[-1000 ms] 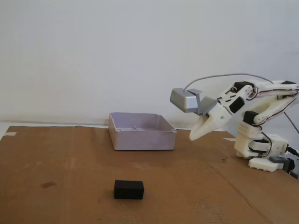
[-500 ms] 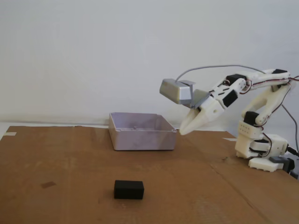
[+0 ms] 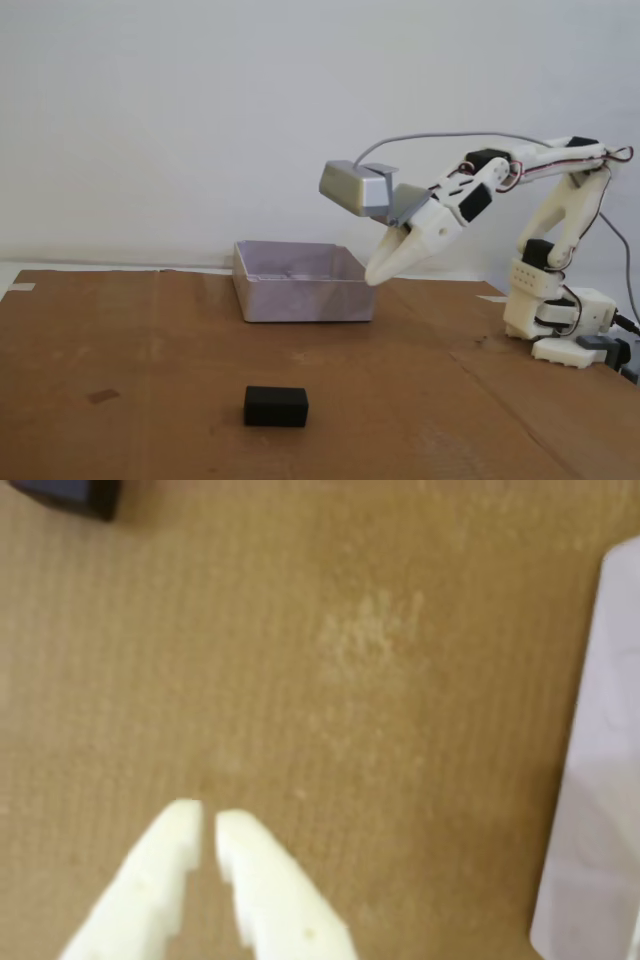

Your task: Grasp a block and put it in the box.

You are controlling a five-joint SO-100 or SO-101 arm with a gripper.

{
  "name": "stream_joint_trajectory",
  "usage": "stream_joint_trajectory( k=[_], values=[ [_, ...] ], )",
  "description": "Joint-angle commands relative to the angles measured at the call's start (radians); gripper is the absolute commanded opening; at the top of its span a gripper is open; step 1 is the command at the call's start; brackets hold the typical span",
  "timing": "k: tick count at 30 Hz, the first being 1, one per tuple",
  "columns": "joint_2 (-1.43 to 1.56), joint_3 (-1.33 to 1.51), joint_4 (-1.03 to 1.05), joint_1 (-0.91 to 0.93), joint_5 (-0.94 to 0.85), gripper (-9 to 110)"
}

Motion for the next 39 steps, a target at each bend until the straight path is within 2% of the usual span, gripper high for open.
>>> stream_joint_trajectory(
  k=[1,39],
  values=[
    [-0.006,-0.166,-0.051,-0.015,-0.006,0],
    [-0.568,-0.770,-0.051,-0.137,0.002,0]
  ],
)
